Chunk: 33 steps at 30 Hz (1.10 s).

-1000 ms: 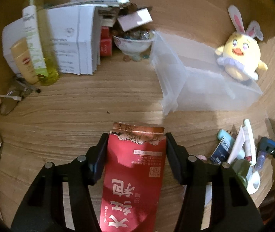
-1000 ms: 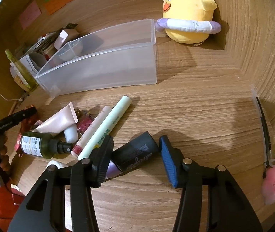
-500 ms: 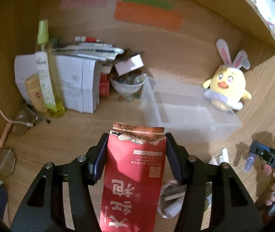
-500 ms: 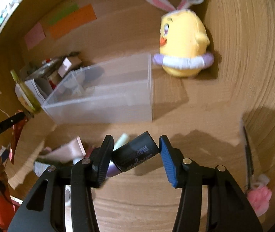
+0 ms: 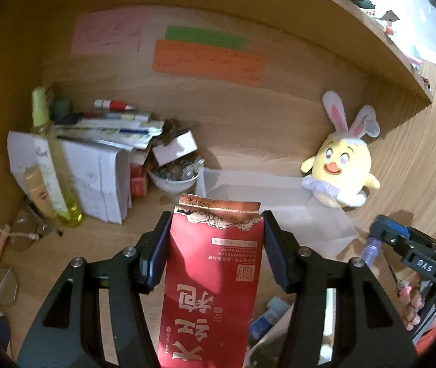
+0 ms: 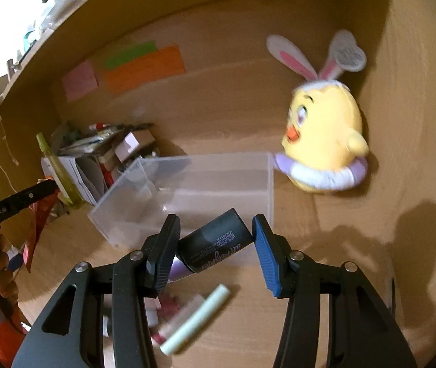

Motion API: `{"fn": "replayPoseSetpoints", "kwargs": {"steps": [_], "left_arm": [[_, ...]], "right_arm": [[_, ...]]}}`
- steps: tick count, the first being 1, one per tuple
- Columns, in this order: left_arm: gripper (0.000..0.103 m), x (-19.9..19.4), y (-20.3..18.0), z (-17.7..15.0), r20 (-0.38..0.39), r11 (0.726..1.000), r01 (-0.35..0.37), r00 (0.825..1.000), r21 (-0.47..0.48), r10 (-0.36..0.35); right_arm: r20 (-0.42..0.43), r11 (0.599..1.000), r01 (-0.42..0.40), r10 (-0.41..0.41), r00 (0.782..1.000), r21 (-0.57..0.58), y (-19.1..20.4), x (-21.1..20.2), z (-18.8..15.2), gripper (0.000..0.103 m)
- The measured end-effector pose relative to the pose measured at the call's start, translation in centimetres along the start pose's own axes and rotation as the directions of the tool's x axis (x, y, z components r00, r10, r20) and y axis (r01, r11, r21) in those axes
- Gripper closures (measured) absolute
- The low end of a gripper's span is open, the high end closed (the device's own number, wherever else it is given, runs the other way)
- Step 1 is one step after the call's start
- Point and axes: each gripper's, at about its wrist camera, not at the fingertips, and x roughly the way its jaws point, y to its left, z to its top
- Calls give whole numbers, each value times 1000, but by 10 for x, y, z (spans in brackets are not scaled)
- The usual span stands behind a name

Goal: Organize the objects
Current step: 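Carry the red packet and dark lipstick into the clear box and release both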

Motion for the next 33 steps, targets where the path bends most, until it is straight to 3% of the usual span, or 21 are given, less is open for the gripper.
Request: {"fn": "replayPoseSetpoints", "kwargs": {"steps": [6, 19, 33], "left_arm": [[47, 10, -13, 12, 7, 1000, 8, 1000, 13, -8], [47, 53, -23, 35, -54, 1000, 30, 998, 10, -29], [47, 109, -26, 44, -124, 1000, 10, 992, 8, -9]], "right_arm": [[10, 999, -30, 31, 999, -31, 5, 17, 22, 58], [7, 997, -45, 45, 999, -67, 4, 53, 66, 58], [-123, 998, -50, 45, 991, -37, -5, 114, 55, 58]]}}
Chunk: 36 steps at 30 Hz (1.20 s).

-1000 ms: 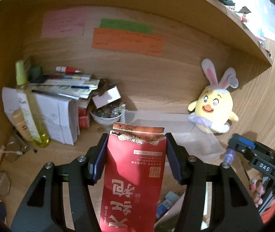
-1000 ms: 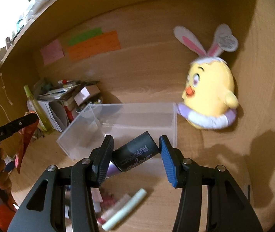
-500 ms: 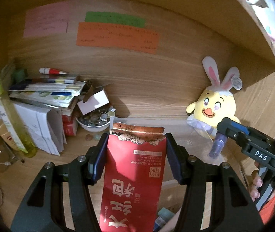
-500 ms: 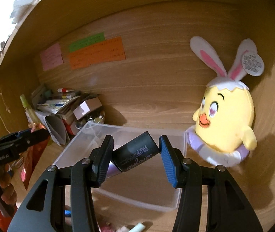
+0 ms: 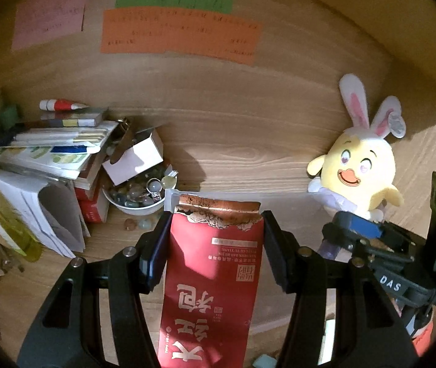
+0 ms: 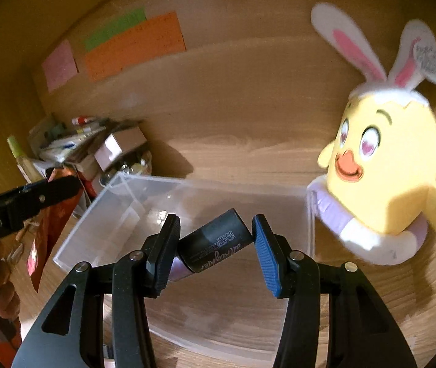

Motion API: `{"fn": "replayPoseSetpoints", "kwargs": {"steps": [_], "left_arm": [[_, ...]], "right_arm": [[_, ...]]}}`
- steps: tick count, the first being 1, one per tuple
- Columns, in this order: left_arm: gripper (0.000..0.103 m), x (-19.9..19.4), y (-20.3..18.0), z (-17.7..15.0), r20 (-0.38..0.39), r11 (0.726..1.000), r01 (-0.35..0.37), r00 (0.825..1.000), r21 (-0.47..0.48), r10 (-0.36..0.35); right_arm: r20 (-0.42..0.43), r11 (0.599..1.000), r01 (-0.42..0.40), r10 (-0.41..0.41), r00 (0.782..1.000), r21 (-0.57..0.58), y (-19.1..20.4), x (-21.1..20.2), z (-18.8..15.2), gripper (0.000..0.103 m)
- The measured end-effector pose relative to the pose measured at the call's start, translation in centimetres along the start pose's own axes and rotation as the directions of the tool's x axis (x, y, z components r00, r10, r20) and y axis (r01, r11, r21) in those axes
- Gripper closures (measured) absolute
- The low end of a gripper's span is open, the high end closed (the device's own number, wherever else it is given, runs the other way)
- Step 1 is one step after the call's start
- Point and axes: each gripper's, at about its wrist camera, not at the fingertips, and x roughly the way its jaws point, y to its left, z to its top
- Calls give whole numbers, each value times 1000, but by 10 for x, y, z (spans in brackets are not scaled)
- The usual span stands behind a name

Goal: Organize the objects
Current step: 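Carry the red packet and dark lipstick into the clear box and release both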

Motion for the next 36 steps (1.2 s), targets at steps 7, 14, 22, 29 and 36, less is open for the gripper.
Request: {"fn": "replayPoseSetpoints", "kwargs": {"steps": [7, 14, 22, 29, 36], "left_arm": [[47, 28, 0, -3, -62, 1000, 14, 998, 2, -14], [47, 55, -6, -11, -136, 999, -9, 991, 36, 14], [43, 66, -8, -16, -177, 999, 17, 984, 33, -11], [30, 57, -9, -15, -163, 999, 18, 987, 35, -12], [17, 40, -11, -11, -130, 999, 18, 991, 45, -12]], "right_arm": [[-40, 1000, 5, -5, 999, -1, -2, 13, -6, 58], [-91, 1000, 17, -19, 996, -23, 1, 27, -14, 57], [-122, 997, 39, -47, 991, -64, 6, 35, -19, 62], [-132, 995, 51, -63, 989, -90, 10, 39, -23, 62], [-105, 988, 92, -105, 989, -121, 13, 32, -20, 52]]}}
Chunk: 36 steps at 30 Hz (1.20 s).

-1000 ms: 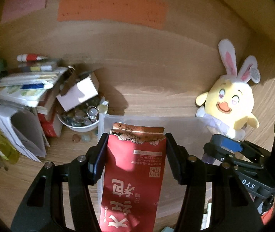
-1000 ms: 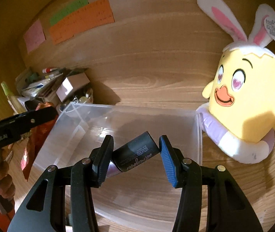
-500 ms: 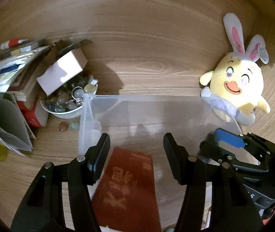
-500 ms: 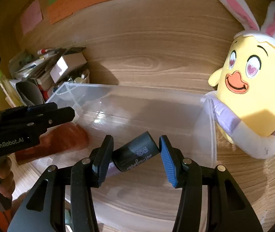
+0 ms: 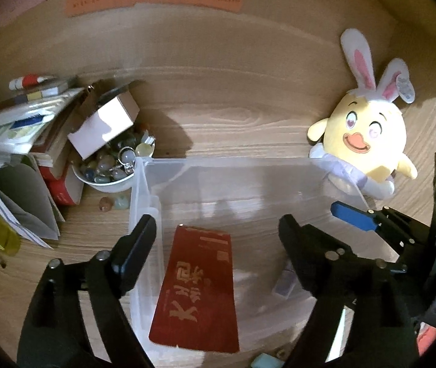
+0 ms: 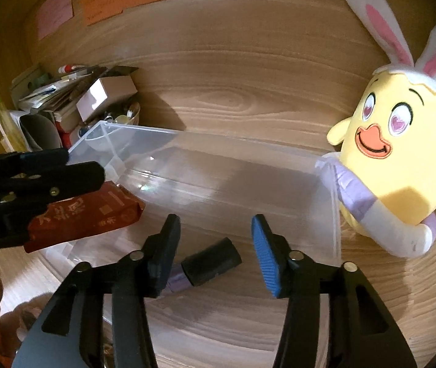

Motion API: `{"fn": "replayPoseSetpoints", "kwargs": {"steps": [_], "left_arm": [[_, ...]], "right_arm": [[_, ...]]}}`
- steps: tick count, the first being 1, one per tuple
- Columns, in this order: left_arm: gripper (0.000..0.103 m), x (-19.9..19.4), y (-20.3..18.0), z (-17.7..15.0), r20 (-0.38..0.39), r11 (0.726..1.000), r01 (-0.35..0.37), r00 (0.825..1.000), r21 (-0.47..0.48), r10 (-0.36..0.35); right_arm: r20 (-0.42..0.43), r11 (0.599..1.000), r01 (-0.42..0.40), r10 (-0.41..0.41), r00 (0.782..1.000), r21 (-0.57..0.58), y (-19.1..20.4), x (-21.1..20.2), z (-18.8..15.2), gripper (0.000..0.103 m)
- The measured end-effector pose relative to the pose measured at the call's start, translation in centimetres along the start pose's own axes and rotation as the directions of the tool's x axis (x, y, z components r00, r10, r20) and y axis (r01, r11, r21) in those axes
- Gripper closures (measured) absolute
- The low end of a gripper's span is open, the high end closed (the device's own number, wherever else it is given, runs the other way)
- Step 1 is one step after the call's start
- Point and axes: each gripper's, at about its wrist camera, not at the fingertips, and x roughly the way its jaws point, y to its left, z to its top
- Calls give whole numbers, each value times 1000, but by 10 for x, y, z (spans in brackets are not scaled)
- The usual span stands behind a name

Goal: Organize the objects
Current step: 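Carry the red packet and dark lipstick into the clear box and release both, then withdraw both grippers from the box back toward the cosmetics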

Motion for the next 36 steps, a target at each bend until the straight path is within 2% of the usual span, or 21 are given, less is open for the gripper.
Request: {"fn": "replayPoseSetpoints", "kwargs": {"steps": [4, 7, 11, 14, 32, 36], "left_arm": [[10, -14, -3, -1, 26, 1000, -8, 1000, 12, 8], [7, -23, -5, -3, 40, 1000, -13, 999, 19, 12], [7, -37, -3, -8, 60, 1000, -19, 998, 20, 18], [6, -45, -2, -12, 69, 1000, -24, 997, 19, 23], [4, -87, -9, -54, 120, 995, -79, 990, 68, 70], [4, -92, -10, -63, 117, 996, -63, 992, 62, 56]], "right_arm": [[19, 1000, 22, -22, 1000, -7, 3, -6, 2, 44], [34, 1000, 29, -29, 999, -9, 4, -13, 3, 34], [52, 999, 42, -41, 998, -19, 7, -23, 4, 31], [59, 999, 49, -48, 997, -17, 7, -31, 2, 20], [103, 1000, 20, -19, 994, -7, 13, -81, -27, 19], [96, 1000, 10, -10, 995, 6, 12, -85, -34, 19]]}}
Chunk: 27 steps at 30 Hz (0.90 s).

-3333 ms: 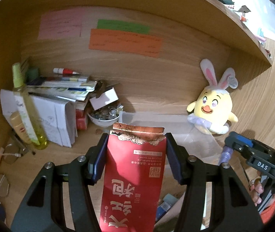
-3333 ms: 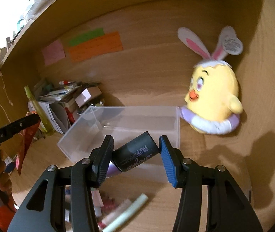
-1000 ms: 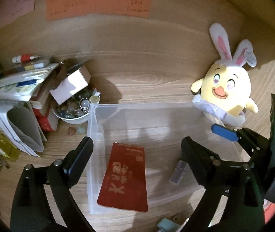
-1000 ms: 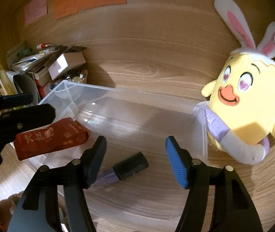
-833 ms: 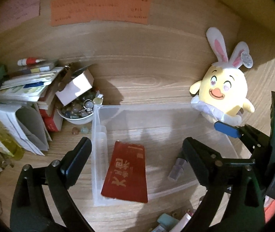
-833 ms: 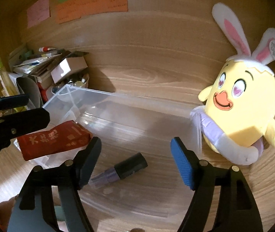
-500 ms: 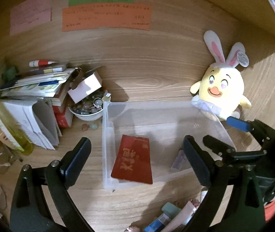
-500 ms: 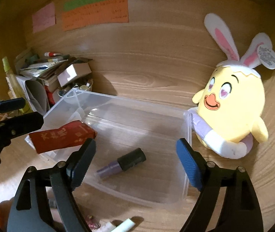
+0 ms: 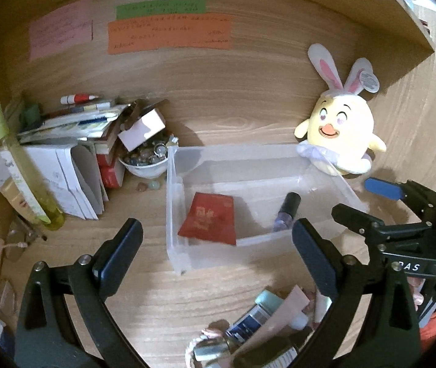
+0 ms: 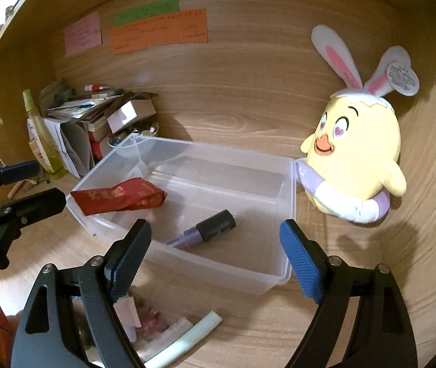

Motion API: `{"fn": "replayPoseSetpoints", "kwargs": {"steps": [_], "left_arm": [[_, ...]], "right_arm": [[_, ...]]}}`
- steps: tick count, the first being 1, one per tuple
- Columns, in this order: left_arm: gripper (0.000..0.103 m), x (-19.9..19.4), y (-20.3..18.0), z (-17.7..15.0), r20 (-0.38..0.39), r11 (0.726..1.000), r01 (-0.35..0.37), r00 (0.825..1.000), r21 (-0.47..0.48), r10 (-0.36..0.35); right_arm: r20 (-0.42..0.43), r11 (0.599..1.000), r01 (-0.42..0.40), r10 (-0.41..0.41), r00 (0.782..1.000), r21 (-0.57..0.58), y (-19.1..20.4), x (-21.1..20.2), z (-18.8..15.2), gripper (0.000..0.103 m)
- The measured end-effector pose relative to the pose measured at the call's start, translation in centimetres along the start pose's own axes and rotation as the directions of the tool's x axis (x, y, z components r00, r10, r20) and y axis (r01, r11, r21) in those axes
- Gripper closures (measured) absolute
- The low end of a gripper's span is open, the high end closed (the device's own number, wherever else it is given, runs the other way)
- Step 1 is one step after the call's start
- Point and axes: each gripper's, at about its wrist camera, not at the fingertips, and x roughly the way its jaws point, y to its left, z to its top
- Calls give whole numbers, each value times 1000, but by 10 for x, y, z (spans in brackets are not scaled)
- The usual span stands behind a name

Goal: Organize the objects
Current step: 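Withdraw both grippers from the box back toward the cosmetics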

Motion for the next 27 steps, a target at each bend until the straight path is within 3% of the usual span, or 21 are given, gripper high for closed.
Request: {"fn": "replayPoseSetpoints", "kwargs": {"steps": [15, 27], "left_arm": [[4, -7, 6, -46, -64, 1000, -20, 998, -23, 19], [4, -13, 10, -81, -126, 996, 19, 992, -88, -30]], "right_arm": [[-100, 998, -36, 41, 994, 48, 2, 4, -46, 19], [-201, 994, -49, 68, 977, 97, 1, 17, -85, 19]]}}
